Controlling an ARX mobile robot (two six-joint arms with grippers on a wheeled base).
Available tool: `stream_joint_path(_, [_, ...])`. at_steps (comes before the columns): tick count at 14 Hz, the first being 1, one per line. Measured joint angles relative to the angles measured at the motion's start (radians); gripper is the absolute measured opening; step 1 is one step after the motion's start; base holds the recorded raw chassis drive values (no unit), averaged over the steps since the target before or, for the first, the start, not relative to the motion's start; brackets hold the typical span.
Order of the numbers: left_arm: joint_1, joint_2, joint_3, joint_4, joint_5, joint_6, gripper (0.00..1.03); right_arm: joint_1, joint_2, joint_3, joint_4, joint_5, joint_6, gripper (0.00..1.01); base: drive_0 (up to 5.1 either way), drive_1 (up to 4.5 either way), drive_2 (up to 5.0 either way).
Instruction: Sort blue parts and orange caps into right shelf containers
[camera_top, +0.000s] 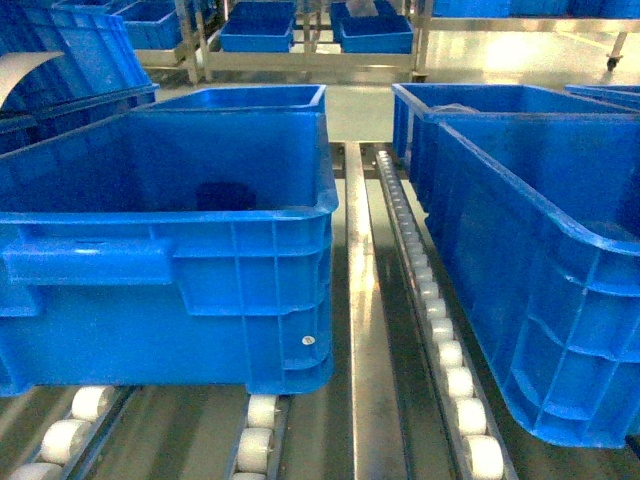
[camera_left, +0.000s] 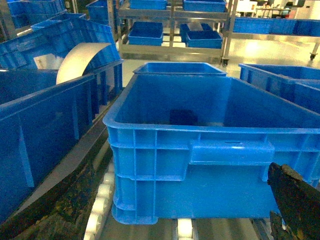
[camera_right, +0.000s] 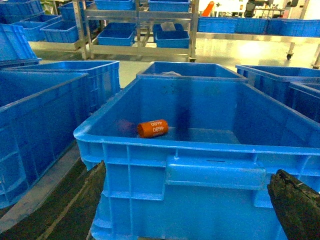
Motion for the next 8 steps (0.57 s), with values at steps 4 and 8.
stream_joint_path(4, [0.0,0.0,0.0,0.0,0.0,0.0,0.98,0.0,0.0,0.0,0.0,0.0,0.0,0.98,0.0,0.0,0.0])
stream_joint_path(8, [0.0,0.0,0.0,0.0,0.0,0.0,0.98,0.0,0.0,0.0,0.0,0.0,0.0,0.98,0.0,0.0,0.0])
